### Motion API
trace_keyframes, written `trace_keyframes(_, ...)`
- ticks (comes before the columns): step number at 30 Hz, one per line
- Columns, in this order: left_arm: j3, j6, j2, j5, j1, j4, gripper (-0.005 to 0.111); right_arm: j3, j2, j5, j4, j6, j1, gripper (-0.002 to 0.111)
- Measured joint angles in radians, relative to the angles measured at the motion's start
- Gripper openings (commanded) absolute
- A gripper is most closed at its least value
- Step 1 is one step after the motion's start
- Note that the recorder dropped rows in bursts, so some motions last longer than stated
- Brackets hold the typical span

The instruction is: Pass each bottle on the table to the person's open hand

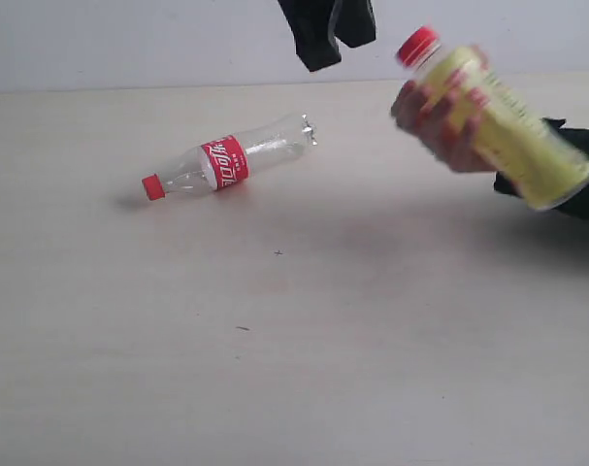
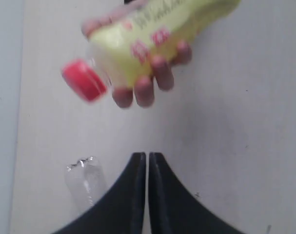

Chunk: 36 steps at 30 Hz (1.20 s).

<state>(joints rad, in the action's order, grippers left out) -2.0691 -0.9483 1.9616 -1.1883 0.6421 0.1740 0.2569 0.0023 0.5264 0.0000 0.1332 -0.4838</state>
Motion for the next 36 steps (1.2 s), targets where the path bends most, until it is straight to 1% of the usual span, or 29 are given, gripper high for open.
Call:
trace_keyframes(1, 0.000, 0.049, -0.011, -0.010, -0.001, -0.003, 0.003, 0.000, 0.000, 0.000, 0.000, 0.000, 0.000, 0.002)
trace_keyframes(2, 0.000, 0.137, -0.028, -0.022, -0.007, -0.008, 0.003, 0.000, 0.000, 0.000, 0.000, 0.000, 0.000, 0.002)
trace_keyframes(3, 0.000, 0.179, -0.034, -0.024, -0.011, -0.008, 0.003, 0.000, 0.000, 0.000, 0.000, 0.000, 0.000, 0.002)
trace_keyframes(4, 0.002, 0.258, -0.048, -0.026, -0.029, -0.003, 0.003, 0.000, 0.000, 0.000, 0.000, 0.000, 0.000, 0.002)
trace_keyframes(5, 0.033, 0.315, -0.066, -0.026, -0.063, 0.031, 0.003, 0.000, 0.000, 0.000, 0.000, 0.000, 0.000, 0.002)
trace_keyframes(6, 0.057, 0.334, -0.078, -0.026, -0.083, 0.060, 0.003, 0.000, 0.000, 0.000, 0.000, 0.000, 0.000, 0.002)
trace_keyframes(7, 0.110, 0.351, -0.105, -0.030, -0.126, 0.131, 0.003, 0.000, 0.000, 0.000, 0.000, 0.000, 0.000, 0.002)
trace_keyframes(8, 0.146, 0.355, -0.123, -0.030, -0.152, 0.176, 0.003, 0.000, 0.000, 0.000, 0.000, 0.000, 0.000, 0.002)
trace_keyframes(9, 0.221, 0.358, -0.165, -0.030, -0.198, 0.250, 0.003, 0.000, 0.000, 0.000, 0.000, 0.000, 0.000, 0.002)
trace_keyframes(10, 0.268, 0.354, -0.190, -0.030, -0.223, 0.288, 0.003, 0.000, 0.000, 0.000, 0.000, 0.000, 0.000, 0.002)
trace_keyframes(11, 0.360, 0.341, -0.240, -0.007, -0.271, 0.358, 0.003, 0.000, 0.000, 0.000, 0.000, 0.000, 0.000, 0.002)
trace_keyframes(12, 0.415, 0.325, -0.271, 0.024, -0.293, 0.393, 0.003, 0.000, 0.000, 0.000, 0.000, 0.000, 0.000, 0.002)
trace_keyframes(13, 0.534, 0.268, -0.330, 0.101, -0.328, 0.460, 0.003, 0.000, 0.000, 0.000, 0.000, 0.000, 0.000, 0.002)
trace_keyframes(16, 0.720, 0.125, -0.421, 0.266, -0.366, 0.586, 0.003, 0.000, 0.000, 0.000, 0.000, 0.000, 0.000, 0.002)
trace_keyframes(17, 0.775, 0.081, -0.450, 0.336, -0.372, 0.624, 0.003, 0.000, 0.000, 0.000, 0.000, 0.000, 0.000, 0.002)
trace_keyframes(18, 0.857, 0.006, -0.474, 0.410, -0.378, 0.689, 0.003, 0.000, 0.000, 0.000, 0.000, 0.000, 0.000, 0.002)
trace_keyframes(20, 0.974, -0.111, -0.505, 0.554, -0.382, 0.804, 0.003, 0.000, 0.000, 0.000, 0.000, 0.000, 0.000, 0.002)
trace_keyframes(21, 1.033, -0.212, -0.513, 0.649, -0.382, 0.879, 0.003, 0.000, 0.000, 0.000, 0.000, 0.000, 0.000, 0.002)
trace_keyframes(23, 1.119, -0.374, -0.513, 0.766, -0.382, 1.024, 0.003, 0.000, 0.000, 0.000, 0.000, 0.000, 0.000, 0.002)
trace_keyframes(24, 1.161, -0.461, -0.502, 0.853, -0.382, 1.121, 0.003, 0.000, 0.000, 0.000, 0.000, 0.000, 0.000, 0.002)
trace_keyframes(27, 1.208, -0.693, -0.459, 1.005, -0.382, 1.317, 0.003, 0.000, 0.000, 0.000, 0.000, 0.000, 0.000, 0.002)
trace_keyframes(29, 1.213, -0.784, -0.412, 1.052, -0.385, 1.382, 0.003, 0.000, 0.000, 0.000, 0.000, 0.000, 0.000, 0.002)
trace_keyframes(32, 1.215, -0.871, -0.335, 1.067, -0.386, 1.423, 0.003, 0.000, 0.000, 0.000, 0.000, 0.000, 0.000, 0.002)
trace_keyframes(36, 1.215, -0.983, -0.225, 1.013, -0.391, 1.449, 0.003, 0.000, 0.000, 0.000, 0.000, 0.000, 0.000, 0.002)
